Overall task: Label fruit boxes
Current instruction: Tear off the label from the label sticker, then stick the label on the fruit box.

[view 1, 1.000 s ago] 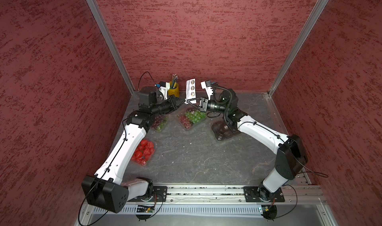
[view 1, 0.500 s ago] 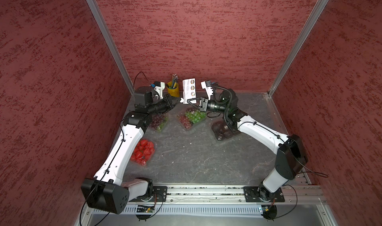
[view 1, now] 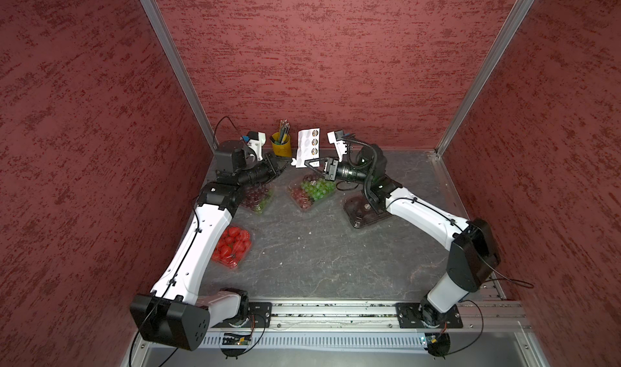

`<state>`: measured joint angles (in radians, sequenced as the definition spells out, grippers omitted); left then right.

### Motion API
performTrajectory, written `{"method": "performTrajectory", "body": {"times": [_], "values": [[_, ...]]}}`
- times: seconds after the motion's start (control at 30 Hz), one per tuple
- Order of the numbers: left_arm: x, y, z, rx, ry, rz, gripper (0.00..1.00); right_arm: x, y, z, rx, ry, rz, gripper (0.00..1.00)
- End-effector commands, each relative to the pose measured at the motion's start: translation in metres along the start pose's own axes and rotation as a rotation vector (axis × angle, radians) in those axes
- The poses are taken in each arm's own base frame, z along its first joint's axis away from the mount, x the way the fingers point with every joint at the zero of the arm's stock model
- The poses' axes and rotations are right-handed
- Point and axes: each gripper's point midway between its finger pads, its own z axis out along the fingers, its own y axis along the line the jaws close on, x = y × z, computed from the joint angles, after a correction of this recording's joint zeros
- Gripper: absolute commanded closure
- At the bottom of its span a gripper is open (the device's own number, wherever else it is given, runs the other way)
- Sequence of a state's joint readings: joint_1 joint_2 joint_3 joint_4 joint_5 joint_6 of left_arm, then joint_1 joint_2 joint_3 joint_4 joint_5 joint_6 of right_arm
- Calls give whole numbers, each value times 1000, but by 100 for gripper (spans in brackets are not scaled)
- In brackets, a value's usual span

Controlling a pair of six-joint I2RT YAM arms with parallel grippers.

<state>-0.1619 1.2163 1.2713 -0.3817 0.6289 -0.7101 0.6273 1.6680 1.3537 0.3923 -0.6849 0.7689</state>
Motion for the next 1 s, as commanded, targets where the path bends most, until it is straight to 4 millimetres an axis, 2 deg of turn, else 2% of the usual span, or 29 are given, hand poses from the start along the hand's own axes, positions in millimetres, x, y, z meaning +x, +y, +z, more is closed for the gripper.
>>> {"method": "performTrajectory", "body": {"times": [0.0,0.17,0.47,0.6,0.8,0.97], "values": [[1,-4,-5,15,-7,13,100,-7,7,-6,11,-30,-22,100],[-1,-2,-6,9,-13,9,100,-8,5,-6,20,-32,-19,100],[2,-11,0,53,10,23,100,-8,9,-4,-8,-19,-19,100],[-1,-4,-1,16,-4,15,100,-8,7,-4,3,-19,-18,100],[-9,23,-10,-84,-32,-13,100,-7,0,-7,45,-32,-25,100],[-18,70,-25,-271,-60,-46,100,-5,-5,-10,70,-40,-36,100]]}}
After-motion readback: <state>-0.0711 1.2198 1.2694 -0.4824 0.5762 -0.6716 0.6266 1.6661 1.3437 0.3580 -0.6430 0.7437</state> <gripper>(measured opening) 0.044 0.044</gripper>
